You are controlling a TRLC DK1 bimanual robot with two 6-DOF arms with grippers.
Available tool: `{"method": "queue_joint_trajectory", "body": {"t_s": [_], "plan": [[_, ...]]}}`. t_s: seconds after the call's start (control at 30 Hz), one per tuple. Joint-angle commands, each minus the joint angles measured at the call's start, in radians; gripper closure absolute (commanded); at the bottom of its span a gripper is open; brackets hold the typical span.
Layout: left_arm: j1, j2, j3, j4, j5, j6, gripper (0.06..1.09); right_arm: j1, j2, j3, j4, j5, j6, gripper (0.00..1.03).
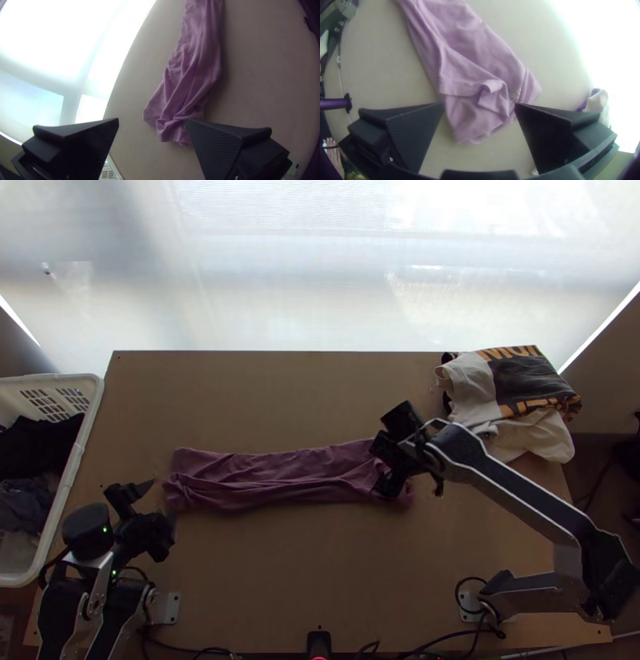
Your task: Fold the t-shirt
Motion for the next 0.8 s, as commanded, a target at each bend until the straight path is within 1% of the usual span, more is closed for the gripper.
{"method": "queue_joint_trajectory", "body": {"t_s": [0.0, 0.1, 0.2, 0.27, 0.4, 0.57, 0.6, 0.7, 0.73, 0.77], "plan": [[-0.12, -0.119, -0.087, -0.1, -0.007, 0.057, 0.11, 0.134, -0.006, -0.023, 0.048, 0.089, 0.005, 0.05], [-0.165, -0.022, -0.089, -0.102, -0.006, 0.054, 0.11, 0.137, -0.015, -0.027, 0.065, 0.094, 0.024, 0.05], [-0.169, 0.033, -0.109, -0.027, -0.01, 0.059, 0.11, 0.183, -0.023, -0.031, 0.08, 0.123, 0.031, 0.05], [-0.166, 0.045, -0.129, 0.018, -0.012, 0.072, 0.11, 0.221, -0.021, -0.033, 0.085, 0.152, 0.029, 0.05], [-0.163, 0.053, -0.138, 0.052, -0.012, 0.083, 0.11, 0.281, -0.01, -0.037, 0.101, 0.163, 0.028, 0.05], [-0.162, 0.067, -0.192, 0.099, -0.013, 0.083, 0.11, 0.283, -0.004, -0.089, 0.141, 0.173, 0.026, 0.05], [-0.162, 0.073, -0.203, 0.115, -0.013, 0.083, 0.11, 0.281, -0.006, -0.092, 0.154, 0.173, 0.029, 0.06], [-0.162, 0.105, -0.209, 0.154, -0.013, 0.083, 0.11, 0.29, -0.007, -0.105, 0.21, 0.204, 0.031, 0.14], [-0.162, 0.119, -0.207, 0.17, -0.013, 0.083, 0.11, 0.296, -0.007, -0.109, 0.235, 0.222, 0.031, 0.18], [-0.16, 0.131, -0.206, 0.187, -0.013, 0.083, 0.11, 0.302, -0.006, -0.114, 0.258, 0.236, 0.029, 0.24]]}}
